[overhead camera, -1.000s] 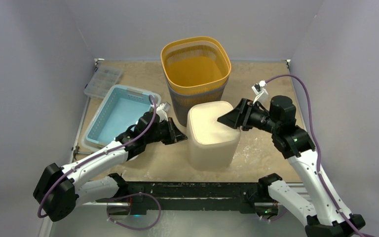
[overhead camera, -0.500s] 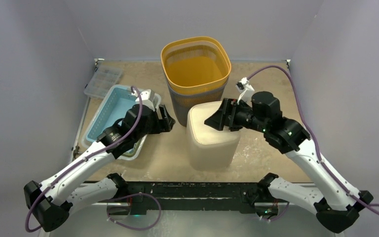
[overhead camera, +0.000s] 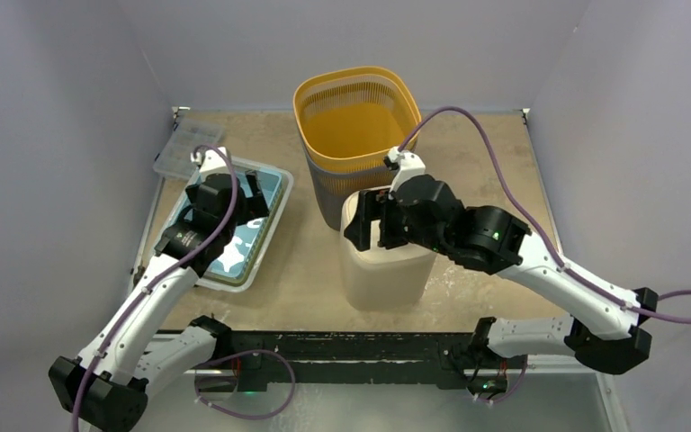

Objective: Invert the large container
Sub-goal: Turn the container upside down at the center of the board, then move the container to the corner of the board.

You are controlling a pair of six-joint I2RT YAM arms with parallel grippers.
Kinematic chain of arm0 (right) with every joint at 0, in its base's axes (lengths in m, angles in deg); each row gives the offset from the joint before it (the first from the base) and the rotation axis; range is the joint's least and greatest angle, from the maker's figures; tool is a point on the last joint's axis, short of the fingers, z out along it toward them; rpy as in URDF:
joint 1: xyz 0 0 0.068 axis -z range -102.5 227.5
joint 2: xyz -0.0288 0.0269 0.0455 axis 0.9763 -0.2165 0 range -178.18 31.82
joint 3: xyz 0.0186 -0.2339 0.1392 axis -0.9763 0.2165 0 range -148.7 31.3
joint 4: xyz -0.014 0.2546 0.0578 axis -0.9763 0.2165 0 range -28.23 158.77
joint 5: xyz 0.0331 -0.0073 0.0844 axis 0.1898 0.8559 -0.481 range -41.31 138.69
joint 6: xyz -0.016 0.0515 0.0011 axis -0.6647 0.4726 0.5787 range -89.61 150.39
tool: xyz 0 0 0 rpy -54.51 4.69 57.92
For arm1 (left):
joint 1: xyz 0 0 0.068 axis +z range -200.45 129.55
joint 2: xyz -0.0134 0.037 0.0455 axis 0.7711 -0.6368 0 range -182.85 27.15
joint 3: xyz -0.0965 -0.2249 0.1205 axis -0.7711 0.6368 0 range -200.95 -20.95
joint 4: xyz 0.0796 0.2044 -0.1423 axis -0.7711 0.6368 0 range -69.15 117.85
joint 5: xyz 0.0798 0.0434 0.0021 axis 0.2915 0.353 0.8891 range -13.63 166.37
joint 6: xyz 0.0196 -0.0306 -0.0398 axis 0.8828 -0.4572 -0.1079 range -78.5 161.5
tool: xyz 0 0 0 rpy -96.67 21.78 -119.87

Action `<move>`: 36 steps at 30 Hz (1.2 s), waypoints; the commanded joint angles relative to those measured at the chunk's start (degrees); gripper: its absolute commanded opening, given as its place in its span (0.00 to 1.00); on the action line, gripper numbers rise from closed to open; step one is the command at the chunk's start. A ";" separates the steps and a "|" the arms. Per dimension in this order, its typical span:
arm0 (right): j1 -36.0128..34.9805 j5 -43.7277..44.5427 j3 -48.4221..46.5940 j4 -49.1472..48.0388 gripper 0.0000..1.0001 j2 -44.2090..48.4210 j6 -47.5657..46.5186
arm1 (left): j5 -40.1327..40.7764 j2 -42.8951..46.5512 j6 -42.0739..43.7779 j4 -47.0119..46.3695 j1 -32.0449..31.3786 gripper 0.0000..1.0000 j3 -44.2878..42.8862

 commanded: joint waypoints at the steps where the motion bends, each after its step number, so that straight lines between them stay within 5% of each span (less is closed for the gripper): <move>1: -5.93 13.54 -5.32 6.12 0.85 -2.15 2.69 | -1.83 0.56 5.47 -4.70 6.16 0.96 2.38; 10: -13.88 26.25 -11.87 15.21 0.89 -11.40 7.92 | 2.42 4.65 6.03 -12.72 6.35 0.98 7.53; 17: -14.26 27.92 -11.66 13.03 0.90 -11.36 6.83 | 1.84 7.25 6.23 -13.74 6.44 0.98 8.48; 20: -14.36 29.17 -12.64 16.76 0.98 -13.52 6.54 | 0.20 7.46 6.22 -14.43 6.43 0.99 8.88; 23: -14.49 32.46 -14.36 23.60 0.97 -17.05 9.68 | -0.70 6.98 6.92 -14.38 6.44 0.99 8.68; 36: -13.40 38.82 -7.91 24.81 0.99 -17.83 12.17 | -5.06 12.74 7.61 -21.37 6.44 0.99 13.40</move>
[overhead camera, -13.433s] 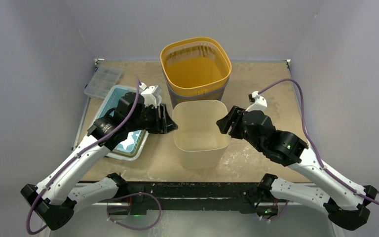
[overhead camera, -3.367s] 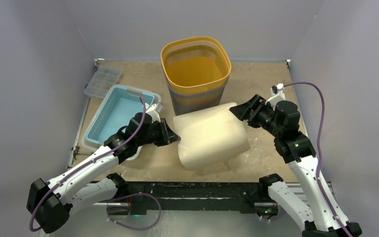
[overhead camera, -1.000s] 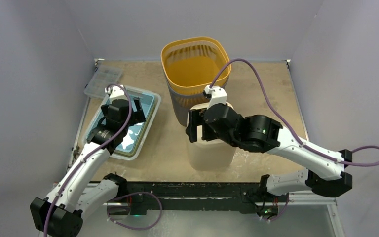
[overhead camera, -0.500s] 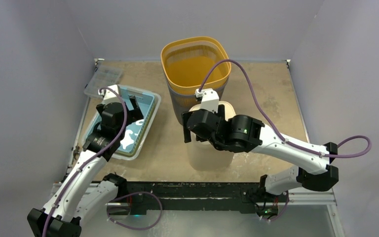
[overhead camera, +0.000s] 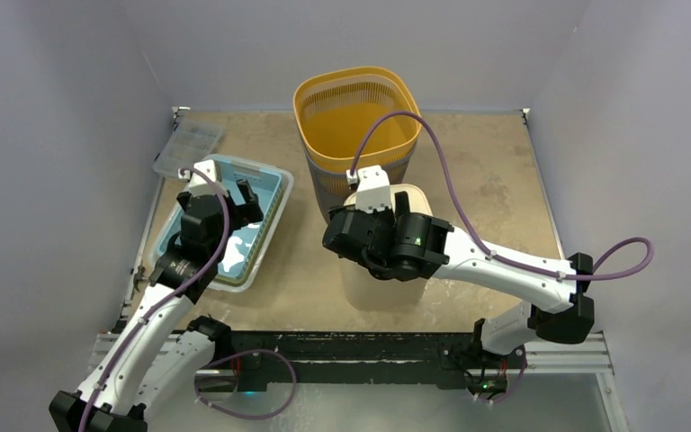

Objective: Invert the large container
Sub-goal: Move the container to the corner of the board.

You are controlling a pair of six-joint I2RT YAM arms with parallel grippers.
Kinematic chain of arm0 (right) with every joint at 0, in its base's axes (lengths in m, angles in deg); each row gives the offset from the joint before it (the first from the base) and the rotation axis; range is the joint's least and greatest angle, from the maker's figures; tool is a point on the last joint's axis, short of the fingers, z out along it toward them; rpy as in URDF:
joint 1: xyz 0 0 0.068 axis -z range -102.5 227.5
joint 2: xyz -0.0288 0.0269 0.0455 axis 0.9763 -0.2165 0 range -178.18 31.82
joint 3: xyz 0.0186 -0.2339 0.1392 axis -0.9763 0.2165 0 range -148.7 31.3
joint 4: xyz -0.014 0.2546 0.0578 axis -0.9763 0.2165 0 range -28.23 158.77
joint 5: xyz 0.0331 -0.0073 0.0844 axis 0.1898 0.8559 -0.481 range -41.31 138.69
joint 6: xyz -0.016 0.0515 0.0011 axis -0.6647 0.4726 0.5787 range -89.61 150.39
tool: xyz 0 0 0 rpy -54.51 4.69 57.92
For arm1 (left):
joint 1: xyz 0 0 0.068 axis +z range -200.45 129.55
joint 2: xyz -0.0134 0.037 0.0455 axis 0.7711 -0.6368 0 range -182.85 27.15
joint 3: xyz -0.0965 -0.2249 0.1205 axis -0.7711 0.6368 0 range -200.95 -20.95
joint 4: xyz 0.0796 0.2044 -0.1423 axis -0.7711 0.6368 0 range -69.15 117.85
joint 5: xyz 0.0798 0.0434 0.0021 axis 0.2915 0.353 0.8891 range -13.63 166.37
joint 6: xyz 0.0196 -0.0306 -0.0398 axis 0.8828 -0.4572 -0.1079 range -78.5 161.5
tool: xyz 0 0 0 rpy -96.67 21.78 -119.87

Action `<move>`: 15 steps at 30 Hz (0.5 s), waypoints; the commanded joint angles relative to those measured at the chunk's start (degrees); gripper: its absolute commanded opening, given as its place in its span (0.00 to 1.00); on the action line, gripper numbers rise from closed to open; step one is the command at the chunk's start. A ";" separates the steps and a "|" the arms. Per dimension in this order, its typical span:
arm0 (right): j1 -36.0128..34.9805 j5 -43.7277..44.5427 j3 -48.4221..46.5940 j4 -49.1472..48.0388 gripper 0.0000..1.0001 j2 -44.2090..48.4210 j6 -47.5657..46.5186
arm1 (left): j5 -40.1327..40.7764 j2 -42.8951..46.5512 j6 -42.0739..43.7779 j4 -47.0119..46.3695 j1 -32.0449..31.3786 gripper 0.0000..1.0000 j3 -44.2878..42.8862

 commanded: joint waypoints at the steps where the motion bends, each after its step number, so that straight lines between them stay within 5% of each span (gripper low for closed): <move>1: 1.80 2.60 4.17 4.71 0.99 1.08 4.20 | -3.70 3.08 0.78 -7.23 0.39 0.98 2.60; 15: 23.58 -9.35 11.38 -4.62 0.99 14.20 -5.22 | -6.58 -4.22 5.73 -1.35 0.39 0.98 -2.42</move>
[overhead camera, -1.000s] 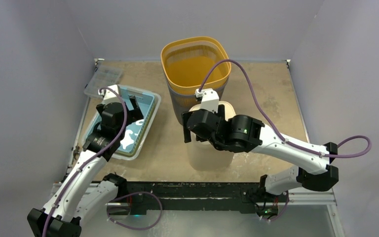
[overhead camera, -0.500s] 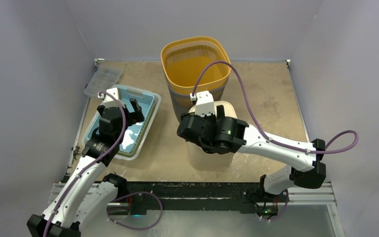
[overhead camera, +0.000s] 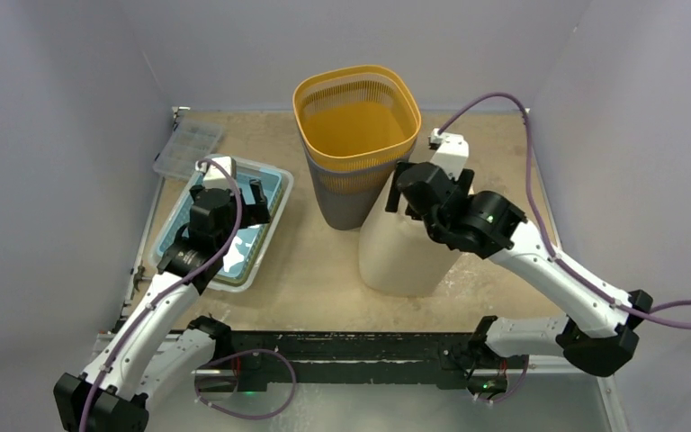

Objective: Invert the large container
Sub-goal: Move the container to the corner of the board.

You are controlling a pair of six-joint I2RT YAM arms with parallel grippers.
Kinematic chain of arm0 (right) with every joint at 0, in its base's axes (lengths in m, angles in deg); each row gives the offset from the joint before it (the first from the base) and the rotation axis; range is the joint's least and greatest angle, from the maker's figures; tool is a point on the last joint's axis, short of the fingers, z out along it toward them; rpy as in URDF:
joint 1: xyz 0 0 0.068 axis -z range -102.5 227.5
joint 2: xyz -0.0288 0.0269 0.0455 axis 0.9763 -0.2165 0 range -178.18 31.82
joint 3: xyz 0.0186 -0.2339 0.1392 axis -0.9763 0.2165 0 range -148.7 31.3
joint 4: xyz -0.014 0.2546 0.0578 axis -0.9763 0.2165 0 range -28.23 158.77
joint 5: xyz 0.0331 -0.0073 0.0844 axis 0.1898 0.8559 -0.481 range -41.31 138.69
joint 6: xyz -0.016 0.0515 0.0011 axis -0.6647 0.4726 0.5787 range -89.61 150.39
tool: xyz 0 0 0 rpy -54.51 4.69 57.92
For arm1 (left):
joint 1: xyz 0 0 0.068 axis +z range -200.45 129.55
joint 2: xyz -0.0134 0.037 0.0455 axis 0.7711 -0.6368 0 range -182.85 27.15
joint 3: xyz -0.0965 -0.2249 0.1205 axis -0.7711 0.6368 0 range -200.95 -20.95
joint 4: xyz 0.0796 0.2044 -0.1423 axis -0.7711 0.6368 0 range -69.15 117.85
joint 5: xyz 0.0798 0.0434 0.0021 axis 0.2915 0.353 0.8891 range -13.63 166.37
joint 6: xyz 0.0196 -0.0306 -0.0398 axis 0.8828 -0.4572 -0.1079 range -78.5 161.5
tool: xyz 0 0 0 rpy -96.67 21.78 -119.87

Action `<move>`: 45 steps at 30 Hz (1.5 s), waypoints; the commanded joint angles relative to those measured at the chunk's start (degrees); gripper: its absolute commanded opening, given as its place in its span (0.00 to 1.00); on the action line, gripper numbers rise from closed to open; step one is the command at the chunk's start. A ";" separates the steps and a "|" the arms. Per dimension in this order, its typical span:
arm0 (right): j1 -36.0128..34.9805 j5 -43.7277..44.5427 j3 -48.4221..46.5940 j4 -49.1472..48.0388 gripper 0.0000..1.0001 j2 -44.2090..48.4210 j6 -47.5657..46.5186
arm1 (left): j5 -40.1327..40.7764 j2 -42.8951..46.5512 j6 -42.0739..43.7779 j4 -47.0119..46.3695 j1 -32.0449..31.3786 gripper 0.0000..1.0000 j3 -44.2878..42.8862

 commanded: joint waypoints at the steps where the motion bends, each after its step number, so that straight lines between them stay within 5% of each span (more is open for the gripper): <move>1: 5.39 -6.77 1.03 3.07 0.99 1.69 -2.94 | -1.78 -1.70 2.11 1.34 0.34 0.98 -3.21; 9: 5.47 -22.02 2.53 -6.12 0.99 10.85 -9.53 | -2.03 -0.40 2.41 0.64 0.38 0.98 -2.58; 18: 5.18 -32.15 1.67 -6.27 0.98 4.75 -11.84 | -1.86 -0.88 2.33 0.87 0.37 0.98 -2.65; 28: -12.58 -3.83 -9.70 12.21 0.97 -10.37 -3.56 | -1.21 -1.33 2.41 0.99 0.37 0.98 -2.85; 37: -12.11 5.52 -1.16 12.85 0.99 -7.94 -2.43 | -0.83 -1.75 2.48 1.02 0.39 0.98 -2.89; 45: -3.93 5.74 0.87 12.50 0.99 -6.65 -5.59 | -1.01 -1.96 2.51 1.48 0.38 0.97 -2.97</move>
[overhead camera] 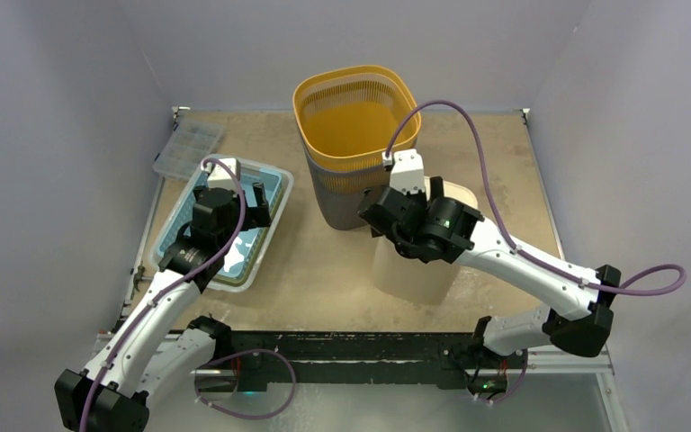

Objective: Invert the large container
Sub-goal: Move the container to the corner of the board.

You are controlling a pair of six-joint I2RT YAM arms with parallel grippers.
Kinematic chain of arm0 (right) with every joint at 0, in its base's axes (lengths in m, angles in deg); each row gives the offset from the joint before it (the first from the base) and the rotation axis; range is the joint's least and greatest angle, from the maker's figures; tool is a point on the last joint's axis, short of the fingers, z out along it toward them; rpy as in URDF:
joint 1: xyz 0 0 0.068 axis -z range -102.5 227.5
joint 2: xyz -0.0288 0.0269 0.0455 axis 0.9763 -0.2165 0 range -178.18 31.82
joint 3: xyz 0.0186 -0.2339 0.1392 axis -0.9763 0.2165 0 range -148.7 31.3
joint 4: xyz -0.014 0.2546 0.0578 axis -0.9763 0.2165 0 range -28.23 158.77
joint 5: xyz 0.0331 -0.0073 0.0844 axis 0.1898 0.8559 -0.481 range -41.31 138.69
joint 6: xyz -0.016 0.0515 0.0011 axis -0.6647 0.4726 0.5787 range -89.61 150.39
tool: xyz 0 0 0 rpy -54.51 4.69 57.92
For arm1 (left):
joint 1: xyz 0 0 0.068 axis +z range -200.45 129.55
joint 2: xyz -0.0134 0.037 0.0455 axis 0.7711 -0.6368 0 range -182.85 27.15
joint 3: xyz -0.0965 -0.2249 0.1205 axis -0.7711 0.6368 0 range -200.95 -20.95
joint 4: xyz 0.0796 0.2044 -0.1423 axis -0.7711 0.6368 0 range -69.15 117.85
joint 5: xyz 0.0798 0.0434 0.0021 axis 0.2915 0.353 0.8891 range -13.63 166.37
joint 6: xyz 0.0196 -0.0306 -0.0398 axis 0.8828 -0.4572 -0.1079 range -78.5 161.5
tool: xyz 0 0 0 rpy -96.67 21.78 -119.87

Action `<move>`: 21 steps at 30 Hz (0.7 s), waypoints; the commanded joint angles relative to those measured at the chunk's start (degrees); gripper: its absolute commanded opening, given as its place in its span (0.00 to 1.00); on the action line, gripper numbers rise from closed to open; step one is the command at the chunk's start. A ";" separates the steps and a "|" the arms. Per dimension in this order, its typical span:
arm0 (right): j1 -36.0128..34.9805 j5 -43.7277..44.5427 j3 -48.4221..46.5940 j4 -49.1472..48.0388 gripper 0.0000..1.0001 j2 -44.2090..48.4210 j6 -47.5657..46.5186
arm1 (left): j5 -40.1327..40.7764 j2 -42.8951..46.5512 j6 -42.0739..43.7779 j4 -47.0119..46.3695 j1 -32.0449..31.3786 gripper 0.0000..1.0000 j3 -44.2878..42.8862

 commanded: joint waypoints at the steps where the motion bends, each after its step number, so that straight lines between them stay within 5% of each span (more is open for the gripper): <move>1: 5.47 1.72 2.30 6.67 0.99 -0.27 -0.95 | 0.45 0.58 0.95 -0.76 0.34 0.97 -2.34; 9: 7.05 -10.61 -3.78 0.24 0.99 7.68 -1.93 | 0.28 0.35 0.78 -0.79 0.38 0.97 -2.45; 21: 6.82 -49.32 6.86 -15.64 0.98 17.38 -2.14 | -0.16 0.37 0.69 -0.83 0.38 0.96 -2.47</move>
